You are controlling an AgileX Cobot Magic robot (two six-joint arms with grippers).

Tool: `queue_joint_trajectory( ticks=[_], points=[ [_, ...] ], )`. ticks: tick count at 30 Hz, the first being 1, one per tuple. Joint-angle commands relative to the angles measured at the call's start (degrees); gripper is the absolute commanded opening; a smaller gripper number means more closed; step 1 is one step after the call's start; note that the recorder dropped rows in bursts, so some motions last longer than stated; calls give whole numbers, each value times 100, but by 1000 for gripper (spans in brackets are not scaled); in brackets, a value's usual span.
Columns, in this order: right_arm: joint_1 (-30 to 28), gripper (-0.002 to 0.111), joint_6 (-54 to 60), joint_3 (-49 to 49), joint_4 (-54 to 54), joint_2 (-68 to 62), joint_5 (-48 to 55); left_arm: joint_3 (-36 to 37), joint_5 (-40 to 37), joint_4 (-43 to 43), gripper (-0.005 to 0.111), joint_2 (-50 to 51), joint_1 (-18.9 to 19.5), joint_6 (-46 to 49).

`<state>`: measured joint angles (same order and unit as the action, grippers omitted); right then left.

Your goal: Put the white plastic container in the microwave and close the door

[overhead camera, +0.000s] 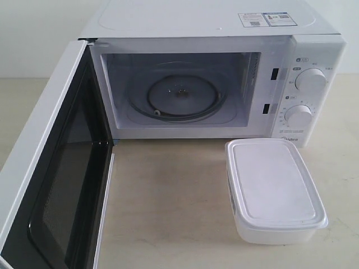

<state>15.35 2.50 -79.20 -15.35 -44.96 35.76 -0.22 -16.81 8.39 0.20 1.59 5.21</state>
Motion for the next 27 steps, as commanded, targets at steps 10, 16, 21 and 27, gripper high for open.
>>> queue_joint_trajectory(
  ticks=[10, 16, 21, 27],
  points=[
    [-896, 0, -1971, 1567, -1556, -59, 345, 22, 49, -35, 4, -20, 7, -41],
    [-1303, 0, -2945, 1988, -2011, -467, 362, 22, 49, -35, 4, -20, 7, -41],
    [-1607, 0, -2300, 2144, -172, -1038, 488, 22, 49, -35, 4, -20, 7, -41],
    [-2641, 0, -207, 2603, 3360, -1546, 488, 22, 49, -35, 4, -20, 7, -41]
  ],
)
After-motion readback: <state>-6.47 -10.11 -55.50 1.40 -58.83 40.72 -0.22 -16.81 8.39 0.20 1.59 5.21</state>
